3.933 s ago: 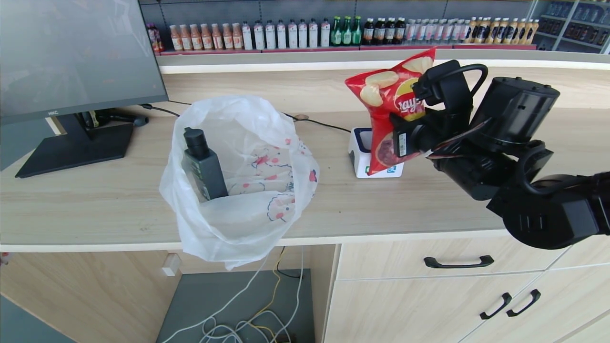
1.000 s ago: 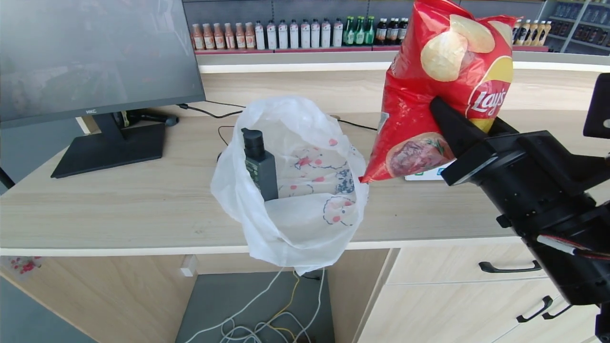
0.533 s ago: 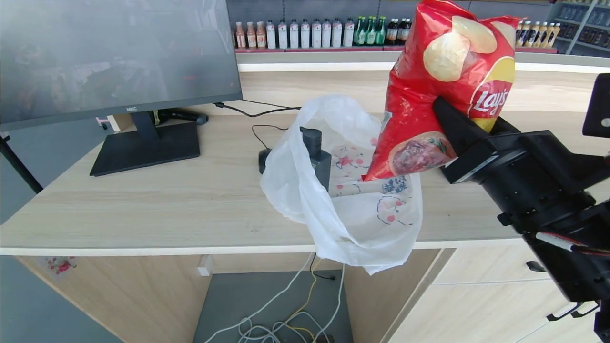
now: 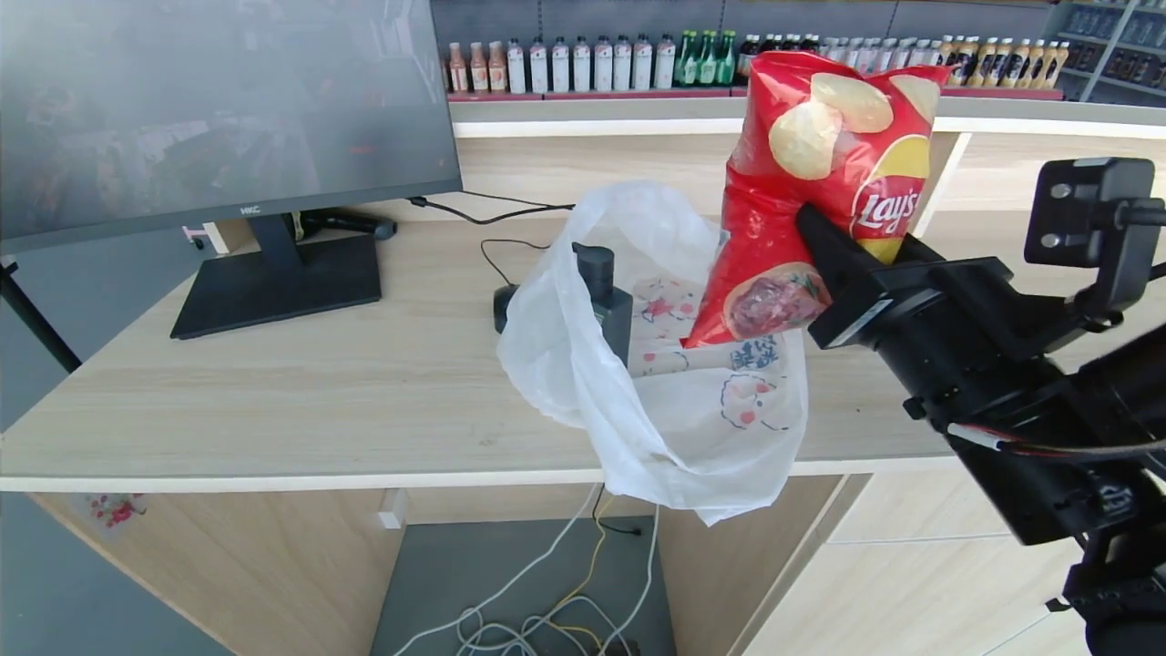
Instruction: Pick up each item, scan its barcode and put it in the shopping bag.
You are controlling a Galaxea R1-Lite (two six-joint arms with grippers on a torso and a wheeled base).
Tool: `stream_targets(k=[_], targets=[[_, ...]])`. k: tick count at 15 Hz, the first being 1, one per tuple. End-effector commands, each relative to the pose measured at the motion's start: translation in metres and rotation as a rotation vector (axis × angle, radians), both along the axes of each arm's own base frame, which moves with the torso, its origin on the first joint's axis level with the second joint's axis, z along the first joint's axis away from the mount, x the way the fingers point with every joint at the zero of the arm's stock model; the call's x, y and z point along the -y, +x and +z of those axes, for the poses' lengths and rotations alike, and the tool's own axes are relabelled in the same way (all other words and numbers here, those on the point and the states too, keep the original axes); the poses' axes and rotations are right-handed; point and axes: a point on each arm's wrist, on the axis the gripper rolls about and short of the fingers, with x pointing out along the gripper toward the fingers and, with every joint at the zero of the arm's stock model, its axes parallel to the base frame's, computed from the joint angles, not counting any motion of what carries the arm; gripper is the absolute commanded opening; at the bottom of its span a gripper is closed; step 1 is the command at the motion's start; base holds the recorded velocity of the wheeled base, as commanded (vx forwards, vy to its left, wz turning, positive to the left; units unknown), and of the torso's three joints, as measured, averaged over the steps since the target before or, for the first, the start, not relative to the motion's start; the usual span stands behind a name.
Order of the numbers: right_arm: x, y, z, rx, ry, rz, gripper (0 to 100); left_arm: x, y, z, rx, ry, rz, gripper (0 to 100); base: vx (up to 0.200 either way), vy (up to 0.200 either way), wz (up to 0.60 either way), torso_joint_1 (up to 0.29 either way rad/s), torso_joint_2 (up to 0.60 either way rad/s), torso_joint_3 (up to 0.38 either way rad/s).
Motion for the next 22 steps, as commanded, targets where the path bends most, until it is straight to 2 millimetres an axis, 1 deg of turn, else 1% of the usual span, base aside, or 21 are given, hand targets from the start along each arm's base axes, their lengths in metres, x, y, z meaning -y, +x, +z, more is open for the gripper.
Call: stream_targets(k=[1,2,4,5,9,11,12,14,16,18,20,22], targets=[[-0.019,0.018,-0.014,-0.034,-0.024,0.021,0,0.000,0.000,0.000,0.000,0.000,0.000,100,0.000,0.000,0.00,0.000,0.00,0.000],[-0.028,0.022,-0.019,-0.043,-0.024,0.038,0,0.000,0.000,0.000,0.000,0.000,0.000,100,0.000,0.000,0.00,0.000,0.00,0.000],[-0.032,0.028,-0.033,-0.084,-0.053,0.037,0,0.000,0.000,0.000,0.000,0.000,0.000,100,0.000,0.000,0.00,0.000,0.00,0.000],[-0.036,0.032,-0.034,-0.081,-0.053,0.036,0,0.000,0.000,0.000,0.000,0.000,0.000,100,0.000,0.000,0.00,0.000,0.00,0.000],[-0.043,0.034,-0.035,-0.080,-0.052,0.051,0,0.000,0.000,0.000,0.000,0.000,0.000,100,0.000,0.000,0.00,0.000,0.00,0.000],[-0.043,0.033,-0.026,-0.051,-0.029,0.052,0,0.000,0.000,0.000,0.000,0.000,0.000,100,0.000,0.000,0.00,0.000,0.00,0.000],[-0.041,0.026,-0.016,-0.027,-0.010,0.062,0,0.000,0.000,0.000,0.000,0.000,0.000,100,0.000,0.000,0.00,0.000,0.00,0.000],[-0.036,0.014,-0.004,-0.001,0.011,0.076,0,0.000,0.000,0.000,0.000,0.000,-0.001,100,0.000,0.000,0.00,0.000,0.00,0.000],[-0.036,0.003,-0.006,-0.008,0.002,0.102,0,0.000,0.000,0.000,0.000,0.000,0.000,100,0.000,0.000,0.00,0.000,0.00,0.000],[-0.047,-0.009,-0.005,-0.007,0.003,0.157,0,0.000,0.000,0.000,0.000,0.000,0.000,100,0.000,0.000,0.00,0.000,0.00,0.000],[-0.049,-0.010,-0.012,-0.027,-0.014,0.163,0,0.000,0.000,0.000,0.000,0.000,-0.001,100,0.000,0.000,0.00,0.000,0.00,0.000],[-0.052,-0.009,-0.014,-0.030,-0.020,0.170,0,0.000,0.000,0.000,0.000,0.000,0.000,100,0.000,0.000,0.00,0.000,0.00,0.000]])
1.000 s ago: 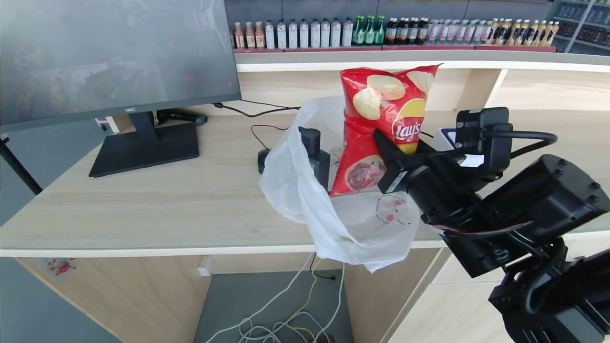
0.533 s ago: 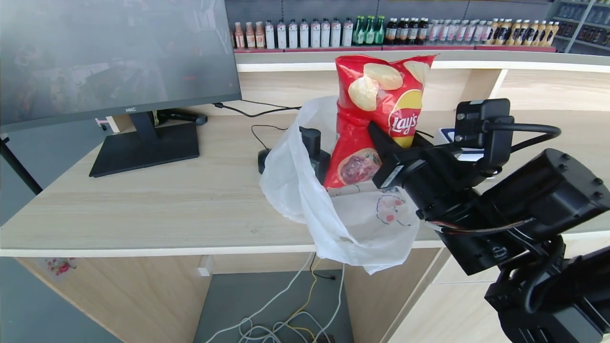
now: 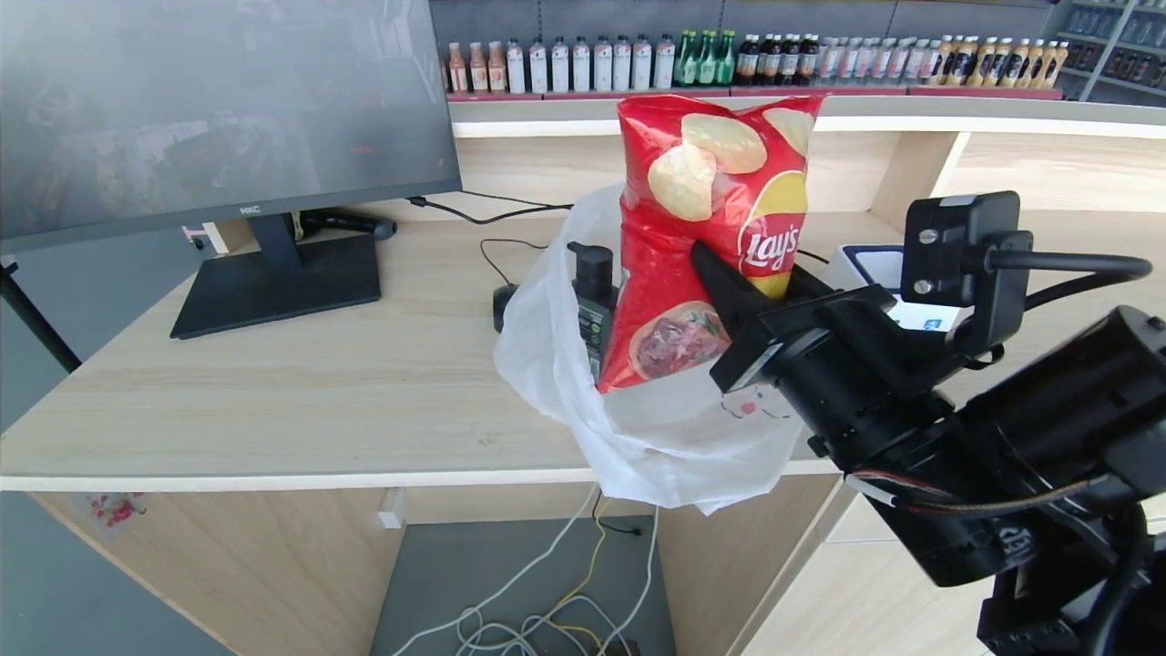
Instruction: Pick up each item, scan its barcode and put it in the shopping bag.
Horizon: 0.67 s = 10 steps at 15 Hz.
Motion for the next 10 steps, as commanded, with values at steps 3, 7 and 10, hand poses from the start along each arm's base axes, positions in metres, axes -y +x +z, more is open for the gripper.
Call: stream_targets(k=[3,7,10], targets=[[0.013,0.004,-0.017,-0.053,-0.052,-0.045,0,0.000,0.000,0.000,0.000,0.000,0.000,100,0.000,0.000,0.00,0.000,0.00,0.000],[0.034,0.019,-0.026,-0.084,-0.070,-0.132,0,0.000,0.000,0.000,0.000,0.000,0.000,100,0.000,0.000,0.00,0.000,0.00,0.000],[0.032,0.027,-0.033,-0.099,-0.088,-0.134,0,0.000,0.000,0.000,0.000,0.000,0.000,100,0.000,0.000,0.00,0.000,0.00,0.000]])
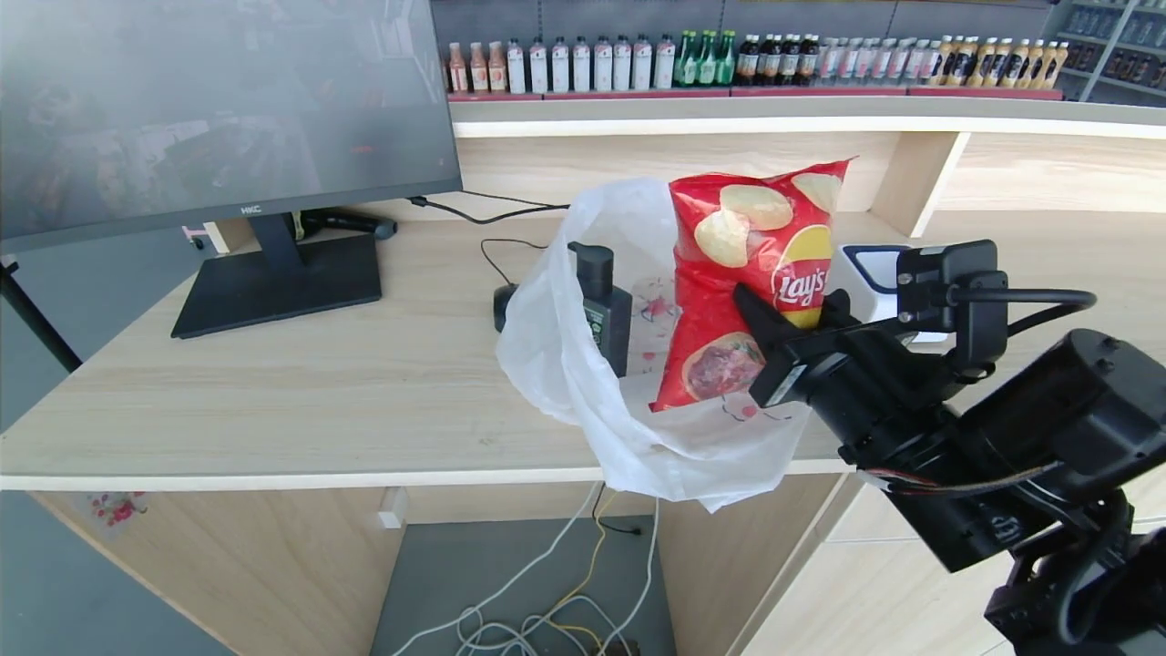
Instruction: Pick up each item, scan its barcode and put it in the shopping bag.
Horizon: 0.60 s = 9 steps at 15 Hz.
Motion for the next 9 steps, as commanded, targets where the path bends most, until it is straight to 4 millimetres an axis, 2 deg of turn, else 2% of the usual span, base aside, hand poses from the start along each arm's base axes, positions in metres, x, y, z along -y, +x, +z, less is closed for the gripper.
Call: stream_targets(k=[1,3,9], targets=[[-0.004,0.003,-0.007,-0.015,-0.016,0.006,0,0.000,0.000,0.000,0.000,0.000,0.000,100,0.000,0.000,0.00,0.000,0.00,0.000],[-0.004,0.005,-0.019,-0.060,-0.025,0.018,0,0.000,0.000,0.000,0.000,0.000,0.000,100,0.000,0.000,0.00,0.000,0.00,0.000],[0.003,0.015,-0.017,-0.056,-0.028,0.078,0,0.000,0.000,0.000,0.000,0.000,0.000,100,0.000,0.000,0.00,0.000,0.00,0.000]])
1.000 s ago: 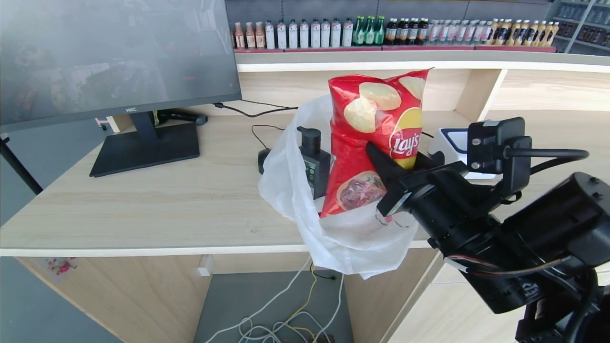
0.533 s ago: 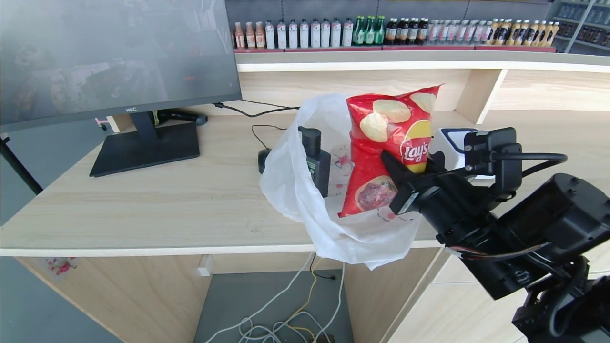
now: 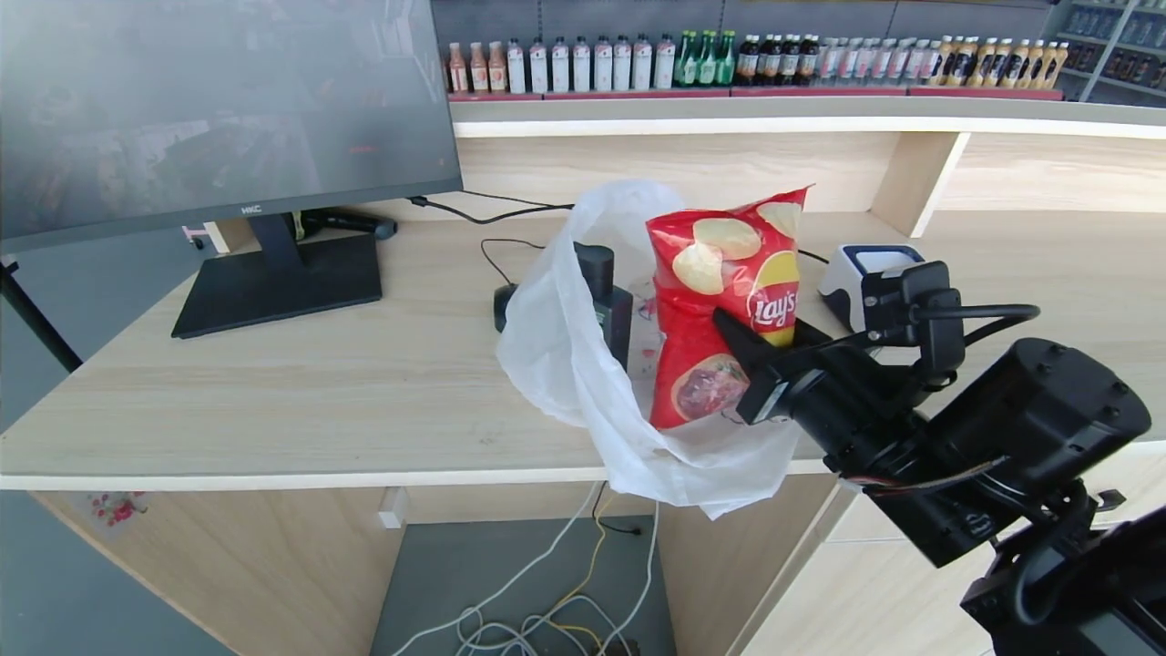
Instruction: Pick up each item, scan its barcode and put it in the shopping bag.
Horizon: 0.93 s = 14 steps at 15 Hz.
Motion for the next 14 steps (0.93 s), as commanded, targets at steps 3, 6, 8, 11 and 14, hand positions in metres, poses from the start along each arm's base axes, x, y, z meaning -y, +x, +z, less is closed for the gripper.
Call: stream_targets(k=[3,6,8,11,14], targets=[[0.009,0.009,-0.005,-0.043,-0.030,-0.040,0,0.000,0.000,0.000,0.000,0.000,0.000,100,0.000,0.000,0.00,0.000,0.00,0.000],[0.013,0.012,-0.011,-0.076,-0.051,-0.055,0,0.000,0.000,0.000,0.000,0.000,0.000,100,0.000,0.000,0.00,0.000,0.00,0.000],[0.012,0.013,-0.013,-0.106,-0.071,-0.055,0,0.000,0.000,0.000,0.000,0.000,0.000,100,0.000,0.000,0.00,0.000,0.00,0.000],[0.013,0.020,-0.012,-0.119,-0.079,-0.069,0,0.000,0.000,0.000,0.000,0.000,0.000,100,0.000,0.000,0.00,0.000,0.00,0.000],[0.011,0.025,-0.011,-0.129,-0.086,-0.070,0,0.000,0.000,0.000,0.000,0.000,0.000,100,0.000,0.000,0.00,0.000,0.00,0.000]])
